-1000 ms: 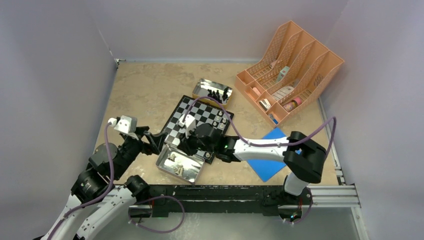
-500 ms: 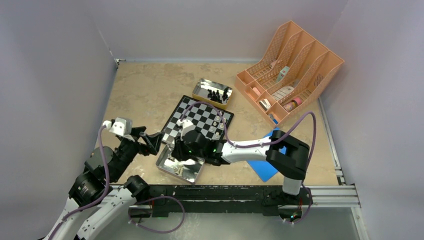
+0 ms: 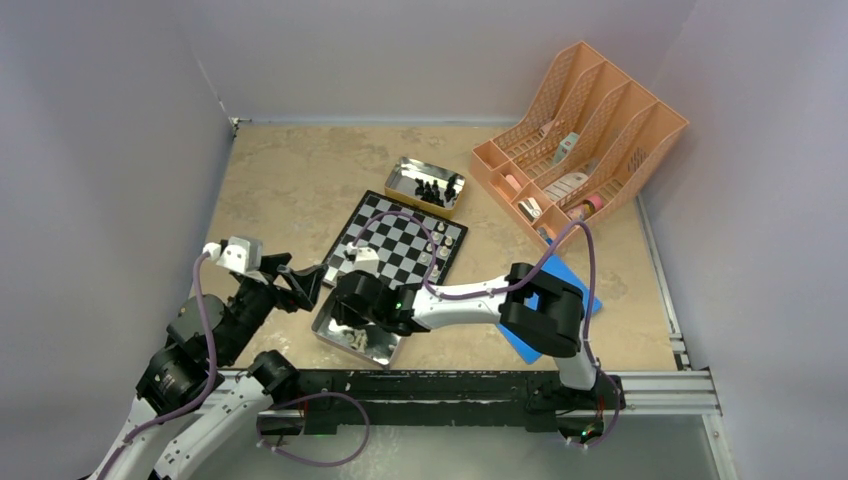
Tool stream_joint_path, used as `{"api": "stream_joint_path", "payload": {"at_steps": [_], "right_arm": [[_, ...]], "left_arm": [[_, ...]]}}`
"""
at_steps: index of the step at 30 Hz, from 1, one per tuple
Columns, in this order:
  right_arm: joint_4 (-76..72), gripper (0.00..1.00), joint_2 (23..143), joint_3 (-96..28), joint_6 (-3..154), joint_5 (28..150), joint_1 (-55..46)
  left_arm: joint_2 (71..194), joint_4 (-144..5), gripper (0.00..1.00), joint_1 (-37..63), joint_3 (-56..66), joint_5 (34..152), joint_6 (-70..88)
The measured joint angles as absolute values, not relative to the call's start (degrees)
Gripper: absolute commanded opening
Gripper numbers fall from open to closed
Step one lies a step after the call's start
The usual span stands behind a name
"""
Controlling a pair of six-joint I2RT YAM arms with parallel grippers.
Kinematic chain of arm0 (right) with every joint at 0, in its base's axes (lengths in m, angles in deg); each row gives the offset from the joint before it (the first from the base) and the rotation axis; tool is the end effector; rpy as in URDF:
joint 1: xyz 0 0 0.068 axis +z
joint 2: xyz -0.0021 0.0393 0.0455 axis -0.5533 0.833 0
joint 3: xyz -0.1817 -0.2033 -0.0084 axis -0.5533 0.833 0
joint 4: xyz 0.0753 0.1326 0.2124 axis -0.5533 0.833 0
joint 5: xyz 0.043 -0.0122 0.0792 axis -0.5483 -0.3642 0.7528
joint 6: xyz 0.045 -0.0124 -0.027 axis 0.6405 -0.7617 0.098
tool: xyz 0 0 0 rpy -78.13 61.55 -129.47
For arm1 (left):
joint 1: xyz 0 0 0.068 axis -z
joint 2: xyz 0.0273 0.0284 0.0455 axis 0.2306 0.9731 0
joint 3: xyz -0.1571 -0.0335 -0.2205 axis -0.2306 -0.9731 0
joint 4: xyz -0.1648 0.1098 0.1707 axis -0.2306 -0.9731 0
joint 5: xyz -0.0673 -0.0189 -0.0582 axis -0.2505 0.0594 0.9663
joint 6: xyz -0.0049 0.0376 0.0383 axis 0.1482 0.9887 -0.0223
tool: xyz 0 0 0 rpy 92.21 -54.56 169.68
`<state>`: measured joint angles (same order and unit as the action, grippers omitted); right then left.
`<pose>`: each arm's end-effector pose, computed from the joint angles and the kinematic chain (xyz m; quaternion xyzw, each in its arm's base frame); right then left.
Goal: Set up the chess pieces on the board
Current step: Pick up the chess piece from the storage box.
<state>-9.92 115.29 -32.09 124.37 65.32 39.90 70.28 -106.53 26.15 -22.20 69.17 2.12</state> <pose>0.1357 0.4227 0.1881 -0.0678 0.8665 0.3799 0.3167 0.0448 -0.0243 0.3461 0.0400 0.7299 -0.2385 0.6394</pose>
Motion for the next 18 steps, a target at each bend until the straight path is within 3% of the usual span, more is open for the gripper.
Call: {"api": "stream_joint_path", "payload": {"at_steps": [11,18], "right_arm": [[-2.7,0.32,119.4,-37.0,128.8,60.3,40.0],[1.6,0.26,122.3,-39.9,129.0,57.8,40.6]], "left_arm": [[69.7,-106.5,0.76,26.2,-22.2,69.4,2.1],[69.6,-106.6,0.76,26.2,-22.2,69.6,2.1]]}}
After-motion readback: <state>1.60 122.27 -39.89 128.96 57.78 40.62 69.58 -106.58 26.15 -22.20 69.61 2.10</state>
